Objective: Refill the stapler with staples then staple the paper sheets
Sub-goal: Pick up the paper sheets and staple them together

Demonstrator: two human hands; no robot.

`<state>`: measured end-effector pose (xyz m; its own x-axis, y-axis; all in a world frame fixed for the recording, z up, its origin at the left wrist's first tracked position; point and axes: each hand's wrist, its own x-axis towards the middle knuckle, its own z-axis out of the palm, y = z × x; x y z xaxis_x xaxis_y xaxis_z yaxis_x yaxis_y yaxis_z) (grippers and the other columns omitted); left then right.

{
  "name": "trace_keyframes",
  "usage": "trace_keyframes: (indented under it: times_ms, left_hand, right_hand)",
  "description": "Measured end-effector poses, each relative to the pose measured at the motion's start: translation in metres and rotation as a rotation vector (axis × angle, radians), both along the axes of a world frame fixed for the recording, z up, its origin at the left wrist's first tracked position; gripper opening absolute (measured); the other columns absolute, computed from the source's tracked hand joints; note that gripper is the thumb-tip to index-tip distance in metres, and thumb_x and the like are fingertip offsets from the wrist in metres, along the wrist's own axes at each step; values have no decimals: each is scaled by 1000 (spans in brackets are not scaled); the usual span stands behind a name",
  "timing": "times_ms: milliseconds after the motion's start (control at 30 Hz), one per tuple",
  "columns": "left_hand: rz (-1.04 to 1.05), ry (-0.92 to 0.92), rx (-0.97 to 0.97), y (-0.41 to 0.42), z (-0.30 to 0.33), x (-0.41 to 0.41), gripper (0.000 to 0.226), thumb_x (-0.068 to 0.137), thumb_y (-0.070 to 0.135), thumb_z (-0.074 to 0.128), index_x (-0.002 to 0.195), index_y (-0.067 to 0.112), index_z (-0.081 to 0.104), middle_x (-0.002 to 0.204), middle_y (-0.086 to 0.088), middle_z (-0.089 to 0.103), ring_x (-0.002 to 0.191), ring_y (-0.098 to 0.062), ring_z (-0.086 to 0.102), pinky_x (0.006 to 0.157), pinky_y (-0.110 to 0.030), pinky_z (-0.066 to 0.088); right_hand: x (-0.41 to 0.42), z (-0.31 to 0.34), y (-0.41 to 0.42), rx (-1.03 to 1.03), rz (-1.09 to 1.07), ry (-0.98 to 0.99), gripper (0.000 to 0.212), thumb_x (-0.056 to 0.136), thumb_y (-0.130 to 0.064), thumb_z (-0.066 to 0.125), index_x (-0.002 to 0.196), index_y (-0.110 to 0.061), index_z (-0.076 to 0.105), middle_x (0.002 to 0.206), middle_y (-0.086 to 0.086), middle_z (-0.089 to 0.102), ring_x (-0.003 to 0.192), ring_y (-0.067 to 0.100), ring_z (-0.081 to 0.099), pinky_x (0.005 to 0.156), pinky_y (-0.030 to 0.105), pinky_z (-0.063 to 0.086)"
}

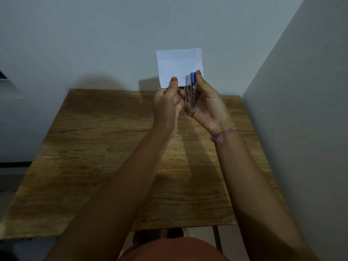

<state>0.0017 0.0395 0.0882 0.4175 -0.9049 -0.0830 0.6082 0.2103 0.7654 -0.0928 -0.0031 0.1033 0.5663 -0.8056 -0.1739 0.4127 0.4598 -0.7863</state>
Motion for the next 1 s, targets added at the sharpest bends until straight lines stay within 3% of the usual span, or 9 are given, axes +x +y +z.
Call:
trace_keyframes:
  times_ms: [233,433,567,700,900,1000]
  left_hand:
    - [61,-26,9,1,2,5,7,96,17,54,96,12,60,108,-15,69,104,-27,68,95,-40,52]
    - [94,-130,46,-4,4,11,7,93,18,59,97,11,59,104,-10,68,96,-21,68,80,-36,58]
    - [184,-313,123,-8,2,10,20,85,18,69,100,11,59,100,-6,69,92,-19,69,88,-45,56]
    - [230,-291,130,-8,5,10,17,86,14,68,100,8,59,97,-7,69,87,-15,69,84,-39,58]
    - [60,-337,79,-9,9,31,28,88,5,64,114,-4,57,106,-14,68,101,-27,68,83,-35,58]
    - [-65,-423,90,-10,13,44,28,88,5,64,114,1,56,111,-12,68,100,-25,69,74,-28,58]
  right_hand:
    - [-7,-3,-7,-38,-32,37,31,92,-42,59,102,-14,67,92,-1,67,80,10,62,51,17,44]
    - [-8,-4,-9,-93,23,138,24,87,-41,64,88,-17,70,85,0,62,77,11,61,57,21,36]
    - [-1,-7,-4,-88,26,127,26,82,-40,69,89,-15,75,89,1,63,81,12,57,59,21,35]
    - [0,-7,-5,-115,9,152,24,86,-40,67,88,-17,73,83,-1,63,75,10,57,57,22,35]
    - [-14,1,-21,-161,7,281,26,87,-44,65,85,-18,69,77,-1,59,72,12,57,51,23,38]
    - [-19,4,-27,-170,37,355,31,85,-46,67,91,-15,67,74,0,61,65,12,55,53,24,37]
